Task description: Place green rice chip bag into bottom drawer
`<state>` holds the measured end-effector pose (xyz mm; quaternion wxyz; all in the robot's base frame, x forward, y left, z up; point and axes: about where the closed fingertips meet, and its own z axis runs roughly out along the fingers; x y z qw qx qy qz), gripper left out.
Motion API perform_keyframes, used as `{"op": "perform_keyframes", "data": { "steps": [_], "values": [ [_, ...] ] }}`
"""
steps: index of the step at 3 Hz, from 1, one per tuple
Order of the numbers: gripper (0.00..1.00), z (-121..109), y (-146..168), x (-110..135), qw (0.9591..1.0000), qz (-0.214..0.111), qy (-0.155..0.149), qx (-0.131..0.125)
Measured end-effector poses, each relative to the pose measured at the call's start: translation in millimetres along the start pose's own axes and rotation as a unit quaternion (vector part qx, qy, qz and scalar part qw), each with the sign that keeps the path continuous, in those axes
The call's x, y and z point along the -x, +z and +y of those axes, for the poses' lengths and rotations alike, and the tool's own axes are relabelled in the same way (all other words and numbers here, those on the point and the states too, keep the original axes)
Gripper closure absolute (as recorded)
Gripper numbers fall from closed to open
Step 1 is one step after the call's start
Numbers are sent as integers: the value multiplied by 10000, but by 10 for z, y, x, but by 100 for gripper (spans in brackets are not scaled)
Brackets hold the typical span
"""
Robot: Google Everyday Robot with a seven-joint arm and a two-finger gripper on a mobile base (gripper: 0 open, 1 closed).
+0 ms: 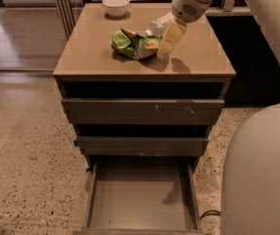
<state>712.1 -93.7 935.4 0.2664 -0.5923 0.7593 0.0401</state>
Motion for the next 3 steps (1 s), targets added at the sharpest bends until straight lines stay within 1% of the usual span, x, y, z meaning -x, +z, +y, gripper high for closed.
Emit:
{"op": "perform_keyframes", "data": {
  "steps": [3],
  "values": [
    [0,-157,500,410,9984,-534,-108,116]
  ]
}}
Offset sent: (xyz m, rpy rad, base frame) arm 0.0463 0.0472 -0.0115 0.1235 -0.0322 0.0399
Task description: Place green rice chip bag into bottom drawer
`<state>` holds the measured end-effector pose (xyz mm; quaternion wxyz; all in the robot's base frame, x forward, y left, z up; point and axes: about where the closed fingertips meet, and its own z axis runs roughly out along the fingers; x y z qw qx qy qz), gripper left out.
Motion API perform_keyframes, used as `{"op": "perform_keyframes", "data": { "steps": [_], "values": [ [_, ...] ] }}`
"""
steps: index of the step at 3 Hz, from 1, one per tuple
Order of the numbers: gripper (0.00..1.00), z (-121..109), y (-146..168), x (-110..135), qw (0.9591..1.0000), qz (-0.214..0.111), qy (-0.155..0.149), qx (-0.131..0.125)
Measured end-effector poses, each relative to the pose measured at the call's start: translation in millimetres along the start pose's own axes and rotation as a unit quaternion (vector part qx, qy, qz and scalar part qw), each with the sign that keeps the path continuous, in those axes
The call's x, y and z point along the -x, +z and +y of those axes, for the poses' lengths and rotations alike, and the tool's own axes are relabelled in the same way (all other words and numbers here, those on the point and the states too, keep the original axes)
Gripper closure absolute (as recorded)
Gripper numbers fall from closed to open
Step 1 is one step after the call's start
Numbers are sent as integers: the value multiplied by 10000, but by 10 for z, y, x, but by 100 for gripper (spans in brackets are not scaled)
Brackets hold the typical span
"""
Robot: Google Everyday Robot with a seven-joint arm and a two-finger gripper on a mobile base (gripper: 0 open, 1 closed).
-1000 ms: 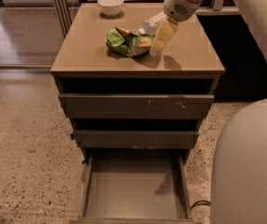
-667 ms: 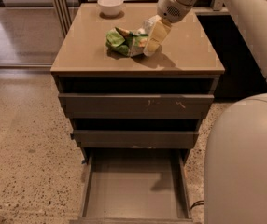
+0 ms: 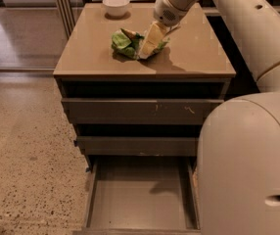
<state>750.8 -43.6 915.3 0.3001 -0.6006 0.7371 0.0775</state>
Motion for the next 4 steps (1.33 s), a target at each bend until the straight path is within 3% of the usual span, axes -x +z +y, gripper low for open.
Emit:
{"op": "perform_keyframes", "data": {
  "steps": [3,4],
  "values": [
    [0,119,508,56,9986,181,-238,438],
    [0,142,613,10,9983,295,-215,457]
  ]
}}
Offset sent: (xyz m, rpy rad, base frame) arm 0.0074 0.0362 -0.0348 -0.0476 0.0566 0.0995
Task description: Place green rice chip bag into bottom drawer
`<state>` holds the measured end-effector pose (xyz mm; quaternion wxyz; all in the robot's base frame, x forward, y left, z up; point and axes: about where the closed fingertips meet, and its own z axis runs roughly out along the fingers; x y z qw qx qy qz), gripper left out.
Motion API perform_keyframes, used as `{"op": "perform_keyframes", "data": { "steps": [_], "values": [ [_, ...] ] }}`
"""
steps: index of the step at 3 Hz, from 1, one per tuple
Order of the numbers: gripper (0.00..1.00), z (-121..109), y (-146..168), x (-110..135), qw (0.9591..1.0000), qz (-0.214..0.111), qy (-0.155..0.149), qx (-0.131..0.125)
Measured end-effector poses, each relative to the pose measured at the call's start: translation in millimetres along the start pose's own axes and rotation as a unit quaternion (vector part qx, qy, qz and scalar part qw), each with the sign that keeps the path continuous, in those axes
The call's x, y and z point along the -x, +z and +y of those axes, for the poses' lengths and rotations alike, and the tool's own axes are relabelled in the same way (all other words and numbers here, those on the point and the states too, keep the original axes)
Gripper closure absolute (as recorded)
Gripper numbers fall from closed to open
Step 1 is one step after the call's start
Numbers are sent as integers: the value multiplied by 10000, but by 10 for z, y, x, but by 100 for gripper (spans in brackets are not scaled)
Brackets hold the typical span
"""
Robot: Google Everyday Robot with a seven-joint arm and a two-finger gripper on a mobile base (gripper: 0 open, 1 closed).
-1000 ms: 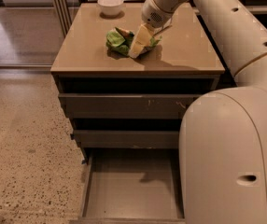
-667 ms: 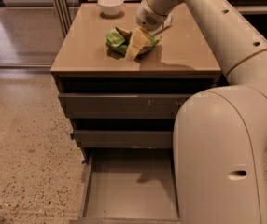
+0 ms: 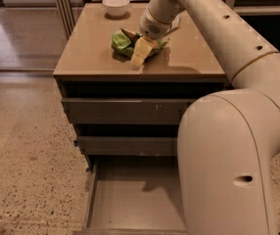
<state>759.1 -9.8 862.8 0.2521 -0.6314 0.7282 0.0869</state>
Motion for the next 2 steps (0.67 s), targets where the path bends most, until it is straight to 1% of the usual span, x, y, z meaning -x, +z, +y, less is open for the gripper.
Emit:
{"op": "perform_keyframes", "data": {
  "steps": [1,2],
  "values": [
    [18,1,3,-1,10000,2,0,2],
    [42,1,4,-1,10000,2,0,3]
  ]
}}
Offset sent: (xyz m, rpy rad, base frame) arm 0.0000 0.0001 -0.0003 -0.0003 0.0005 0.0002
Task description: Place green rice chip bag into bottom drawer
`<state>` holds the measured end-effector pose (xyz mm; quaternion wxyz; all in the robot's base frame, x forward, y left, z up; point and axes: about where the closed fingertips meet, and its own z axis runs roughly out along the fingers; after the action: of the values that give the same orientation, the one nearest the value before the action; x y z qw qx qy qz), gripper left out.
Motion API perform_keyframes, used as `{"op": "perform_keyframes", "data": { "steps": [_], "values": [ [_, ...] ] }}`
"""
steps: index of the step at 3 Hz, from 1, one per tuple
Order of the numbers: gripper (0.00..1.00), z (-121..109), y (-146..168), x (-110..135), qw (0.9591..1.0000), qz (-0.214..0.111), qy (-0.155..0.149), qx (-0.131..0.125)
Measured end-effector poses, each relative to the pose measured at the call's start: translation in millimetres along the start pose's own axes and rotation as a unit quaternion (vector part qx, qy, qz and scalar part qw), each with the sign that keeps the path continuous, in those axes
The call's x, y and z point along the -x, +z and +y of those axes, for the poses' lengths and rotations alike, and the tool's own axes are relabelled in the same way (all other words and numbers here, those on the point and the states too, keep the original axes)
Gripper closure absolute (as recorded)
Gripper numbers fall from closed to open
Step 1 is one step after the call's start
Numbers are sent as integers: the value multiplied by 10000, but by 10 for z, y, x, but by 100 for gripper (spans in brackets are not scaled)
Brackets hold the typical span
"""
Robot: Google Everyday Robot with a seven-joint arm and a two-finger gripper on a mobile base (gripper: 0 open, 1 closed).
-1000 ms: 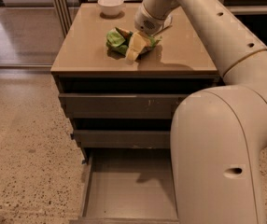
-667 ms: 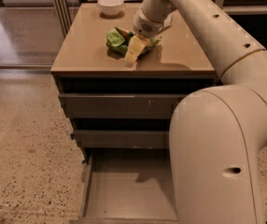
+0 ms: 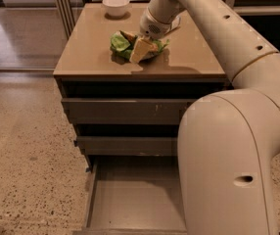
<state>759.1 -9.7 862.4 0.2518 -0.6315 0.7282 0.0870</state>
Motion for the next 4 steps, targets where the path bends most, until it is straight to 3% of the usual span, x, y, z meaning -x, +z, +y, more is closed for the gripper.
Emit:
{"op": "perform_keyframes", "data": {
  "steps": [2,3,4],
  "values": [
    [89,0,1,0,10000,0,0,0],
    [100,0,1,1,10000,1,-1,1],
    [100,28,-10,96,9998,70,-165,50]
  ]
}}
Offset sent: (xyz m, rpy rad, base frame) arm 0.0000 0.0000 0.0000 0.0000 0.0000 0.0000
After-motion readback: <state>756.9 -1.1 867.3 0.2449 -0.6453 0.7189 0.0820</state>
